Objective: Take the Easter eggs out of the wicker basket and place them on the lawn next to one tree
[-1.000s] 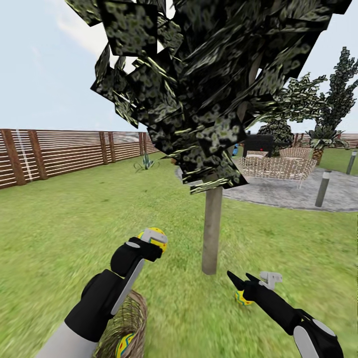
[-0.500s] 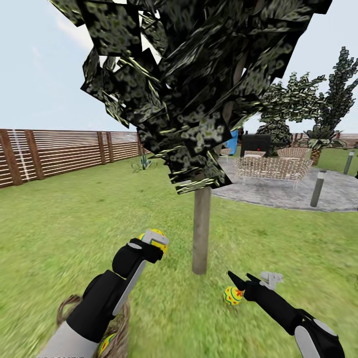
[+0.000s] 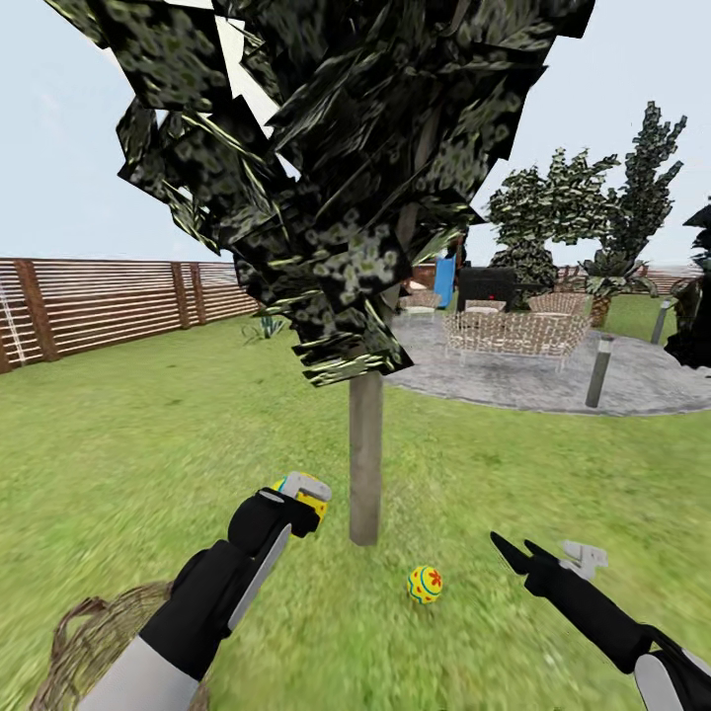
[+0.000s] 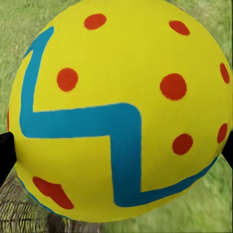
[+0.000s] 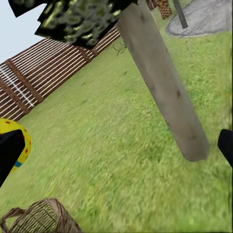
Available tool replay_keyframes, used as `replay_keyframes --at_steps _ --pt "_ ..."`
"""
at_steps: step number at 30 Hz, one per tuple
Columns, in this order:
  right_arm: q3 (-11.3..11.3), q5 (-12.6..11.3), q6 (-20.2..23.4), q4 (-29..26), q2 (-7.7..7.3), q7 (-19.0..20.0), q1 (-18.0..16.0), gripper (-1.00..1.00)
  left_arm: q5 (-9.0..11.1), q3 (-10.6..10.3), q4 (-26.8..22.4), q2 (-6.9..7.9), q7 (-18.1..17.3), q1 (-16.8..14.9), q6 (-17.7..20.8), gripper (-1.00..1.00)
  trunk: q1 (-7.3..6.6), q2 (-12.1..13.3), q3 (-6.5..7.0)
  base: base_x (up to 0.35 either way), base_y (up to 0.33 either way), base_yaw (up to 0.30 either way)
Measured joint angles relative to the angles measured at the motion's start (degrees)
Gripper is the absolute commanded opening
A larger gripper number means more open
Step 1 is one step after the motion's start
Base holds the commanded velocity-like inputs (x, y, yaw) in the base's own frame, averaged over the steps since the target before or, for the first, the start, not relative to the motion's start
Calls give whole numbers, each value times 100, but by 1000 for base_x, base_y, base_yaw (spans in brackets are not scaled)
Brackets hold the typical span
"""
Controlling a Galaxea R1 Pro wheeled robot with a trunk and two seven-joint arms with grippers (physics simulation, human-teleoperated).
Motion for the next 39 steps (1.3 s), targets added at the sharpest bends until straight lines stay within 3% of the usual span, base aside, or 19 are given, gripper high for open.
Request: replay_keyframes --at_steps 13,21,28,34,36,39 --pt "-1 -2 -4 79 -1 9 -2 100 0 9 193 -8 0 -4 1 -100 0 0 35 0 -292 -197" --pt "22 30 117 81 0 -29 -7 100 91 22 1218 -224 -10 -53 2 -100 0 0 36 0 -285 -6" --pt "29 64 486 113 -1 -111 -19 100 84 25 1319 -243 -23 -70 -13 -100 0 0 36 0 -269 0" --pt "121 244 1447 461 12 -1161 -214 100 80 28 1327 -238 -26 -68 -53 -100 0 0 36 0 -265 0" --pt "266 243 1583 498 25 -1635 -284 100 75 33 1327 -238 -29 -68 -61 -100 0 0 36 0 -212 0" --pt "409 243 1632 535 34 -1976 -319 100 81 50 1326 -232 -26 -67 -63 -100 0 0 36 0 -85 0"
